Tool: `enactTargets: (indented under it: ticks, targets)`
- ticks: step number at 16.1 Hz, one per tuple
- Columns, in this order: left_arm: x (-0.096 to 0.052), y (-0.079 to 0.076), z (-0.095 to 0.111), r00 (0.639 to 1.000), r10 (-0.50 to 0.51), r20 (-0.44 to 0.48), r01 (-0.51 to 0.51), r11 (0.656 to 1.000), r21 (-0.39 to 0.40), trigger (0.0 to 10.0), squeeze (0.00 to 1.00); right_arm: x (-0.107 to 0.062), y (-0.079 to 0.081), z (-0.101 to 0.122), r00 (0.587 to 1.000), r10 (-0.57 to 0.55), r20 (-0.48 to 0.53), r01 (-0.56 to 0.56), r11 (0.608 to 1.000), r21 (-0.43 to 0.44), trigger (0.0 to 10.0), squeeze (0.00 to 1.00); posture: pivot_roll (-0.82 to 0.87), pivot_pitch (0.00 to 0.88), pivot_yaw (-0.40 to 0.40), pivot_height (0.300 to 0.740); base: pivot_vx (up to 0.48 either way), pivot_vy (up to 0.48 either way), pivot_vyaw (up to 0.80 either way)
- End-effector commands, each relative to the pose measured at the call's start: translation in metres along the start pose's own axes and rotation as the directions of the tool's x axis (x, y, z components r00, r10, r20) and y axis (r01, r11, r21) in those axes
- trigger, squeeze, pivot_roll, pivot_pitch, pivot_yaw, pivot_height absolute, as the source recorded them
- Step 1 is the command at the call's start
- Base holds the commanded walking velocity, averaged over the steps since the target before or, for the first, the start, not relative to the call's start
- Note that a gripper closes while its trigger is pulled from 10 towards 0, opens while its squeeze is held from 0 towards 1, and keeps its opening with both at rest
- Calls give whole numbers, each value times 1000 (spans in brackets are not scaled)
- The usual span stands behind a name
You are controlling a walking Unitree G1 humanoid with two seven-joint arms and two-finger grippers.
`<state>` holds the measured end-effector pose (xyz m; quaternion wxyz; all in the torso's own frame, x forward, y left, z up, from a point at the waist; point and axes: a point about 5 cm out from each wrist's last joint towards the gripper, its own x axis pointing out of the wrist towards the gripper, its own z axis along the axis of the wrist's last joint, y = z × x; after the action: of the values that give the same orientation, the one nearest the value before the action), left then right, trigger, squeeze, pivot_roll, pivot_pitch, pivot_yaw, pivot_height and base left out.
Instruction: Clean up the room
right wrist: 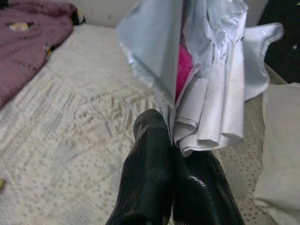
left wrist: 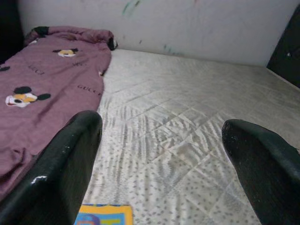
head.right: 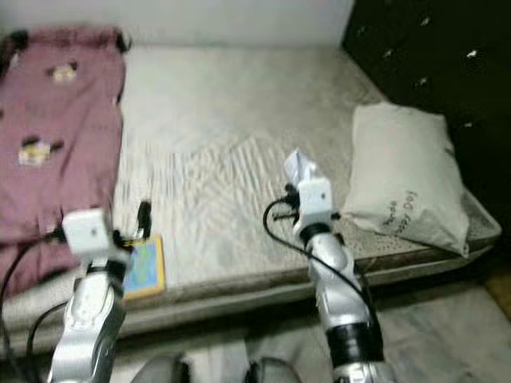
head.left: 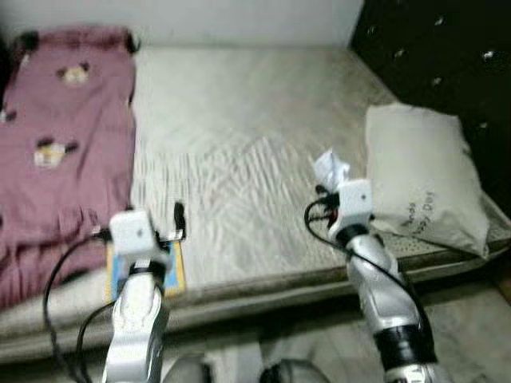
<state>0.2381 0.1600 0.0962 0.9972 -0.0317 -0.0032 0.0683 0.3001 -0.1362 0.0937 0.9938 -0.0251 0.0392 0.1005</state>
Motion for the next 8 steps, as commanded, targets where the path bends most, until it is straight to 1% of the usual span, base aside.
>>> enactTargets:
  ticks: [1, 3, 8]
  targets:
    - [2, 2, 2, 1000, 9, 8, -9, 1000, 5, 10000, 0, 3, 3, 5, 1000, 17, 13, -16, 1000, -4, 10000, 0, 9, 41, -82, 740, 0, 341, 0]
    - [3, 2, 2, 1000, 10, 4, -9, 1000, -7, 10000, 0, 3, 4, 5, 1000, 23, 11, -23, 1000, -4, 10000, 0, 8, 42, -82, 740, 0, 454, 0]
    - [2, 3, 1, 1000, 19, -2, -19, 1000, -8, 10000, 0, 3, 6, 4, 999, 40, 9, -40, 999, -4, 10000, 0, 8, 50, -82, 740, 0, 478, 0]
